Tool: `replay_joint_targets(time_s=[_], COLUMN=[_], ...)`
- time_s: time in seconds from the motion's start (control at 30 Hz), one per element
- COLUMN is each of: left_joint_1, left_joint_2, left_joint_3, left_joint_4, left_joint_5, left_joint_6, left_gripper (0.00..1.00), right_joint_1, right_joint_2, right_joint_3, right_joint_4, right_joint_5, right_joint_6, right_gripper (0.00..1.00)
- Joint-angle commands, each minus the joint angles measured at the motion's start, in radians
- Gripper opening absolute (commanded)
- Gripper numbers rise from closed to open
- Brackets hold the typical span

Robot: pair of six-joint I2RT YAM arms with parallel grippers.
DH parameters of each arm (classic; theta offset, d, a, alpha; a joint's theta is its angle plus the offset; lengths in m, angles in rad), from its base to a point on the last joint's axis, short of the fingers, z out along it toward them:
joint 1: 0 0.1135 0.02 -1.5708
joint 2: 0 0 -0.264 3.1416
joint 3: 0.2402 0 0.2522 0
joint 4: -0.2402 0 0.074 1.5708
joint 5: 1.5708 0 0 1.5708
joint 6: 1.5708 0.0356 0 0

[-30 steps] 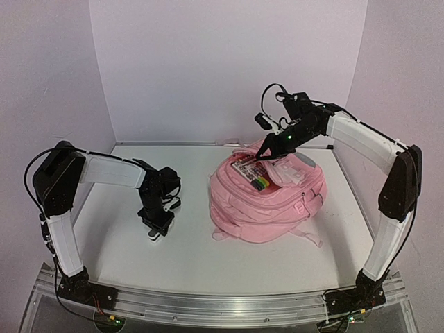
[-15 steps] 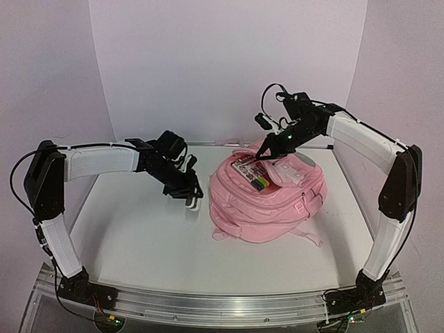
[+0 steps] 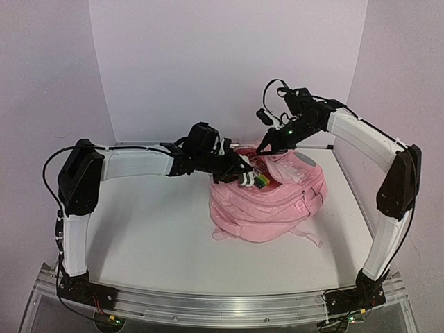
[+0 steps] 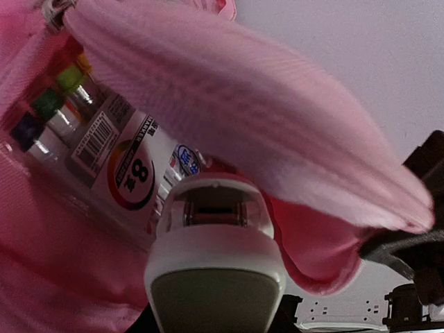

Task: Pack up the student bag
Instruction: Place the stationery in the student bag.

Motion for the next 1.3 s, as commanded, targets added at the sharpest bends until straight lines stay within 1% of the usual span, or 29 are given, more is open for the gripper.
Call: replay_joint_targets(time_s=[0.0, 0.17, 0.23, 0.27, 0.3, 0.37, 0.4, 0.43, 0.5, 0.6, 0.63, 0.77, 0.9, 0.97, 1.13, 1.27], left_joint_1=[0.003, -0.003, -0.004, -0.005, -0.007, -0.012, -0.015, -0.017, -0.02, -0.025, -0.028, -0.037, -0.043, -0.043, -0.041, -0.04], left_joint_2=[0.077, 0.132, 0.143, 0.152, 0.164, 0.191, 0.199, 0.198, 0.168, 0.086, 0.067, 0.022, -0.003, 0.0, 0.064, 0.117], left_joint_3=[0.108, 0.154, 0.178, 0.2, 0.221, 0.279, 0.298, 0.305, 0.281, 0.177, 0.158, 0.133, 0.116, 0.114, 0.17, 0.226], left_joint_4=[0.217, 0.282, 0.282, 0.264, 0.243, 0.17, 0.137, 0.095, 0.045, -0.01, -0.036, -0.114, -0.162, -0.162, -0.125, -0.077], left_joint_5=[0.002, -0.069, -0.103, -0.12, -0.137, -0.159, -0.168, -0.178, -0.202, -0.247, -0.256, -0.269, -0.282, -0.28, -0.238, -0.225], left_joint_6=[-0.175, -0.237, -0.243, -0.244, -0.244, -0.244, -0.245, -0.246, -0.253, -0.27, -0.266, -0.265, -0.264, -0.271, -0.263, -0.239], left_gripper=[0.0, 0.01, 0.02, 0.06, 0.12, 0.19, 0.29, 0.35, 0.46, 0.63, 0.64, 0.64, 0.6, 0.54, 0.34, 0.27], right_joint_1=[-0.001, -0.001, 0.0, 0.0, 0.0, -0.001, 0.0, 0.0, -0.001, -0.001, -0.001, -0.001, -0.001, -0.001, -0.001, 0.0], right_joint_2=[-0.022, -0.013, -0.016, -0.019, -0.021, -0.021, -0.019, -0.017, -0.016, -0.018, -0.018, -0.014, -0.012, -0.012, -0.015, -0.026], right_joint_3=[0.101, 0.11, 0.1, 0.093, 0.089, 0.088, 0.089, 0.092, 0.094, 0.09, 0.088, 0.084, 0.087, 0.085, 0.079, 0.066], right_joint_4=[0.13, 0.134, 0.134, 0.135, 0.135, 0.135, 0.135, 0.135, 0.135, 0.135, 0.135, 0.136, 0.136, 0.136, 0.135, 0.135], right_joint_5=[-0.098, -0.107, -0.113, -0.115, -0.116, -0.113, -0.11, -0.106, -0.101, -0.099, -0.099, -0.098, -0.101, -0.105, -0.109, -0.11], right_joint_6=[0.02, 0.02, 0.02, 0.037, 0.048, 0.053, 0.053, 0.054, 0.057, 0.059, 0.059, 0.058, 0.056, 0.056, 0.056, 0.05], right_gripper=[0.0, 0.0, 0.0, 0.0, 0.0, 0.0, 0.0, 0.0, 0.0, 0.0, 0.0, 0.0, 0.0, 0.0, 0.0, 0.0])
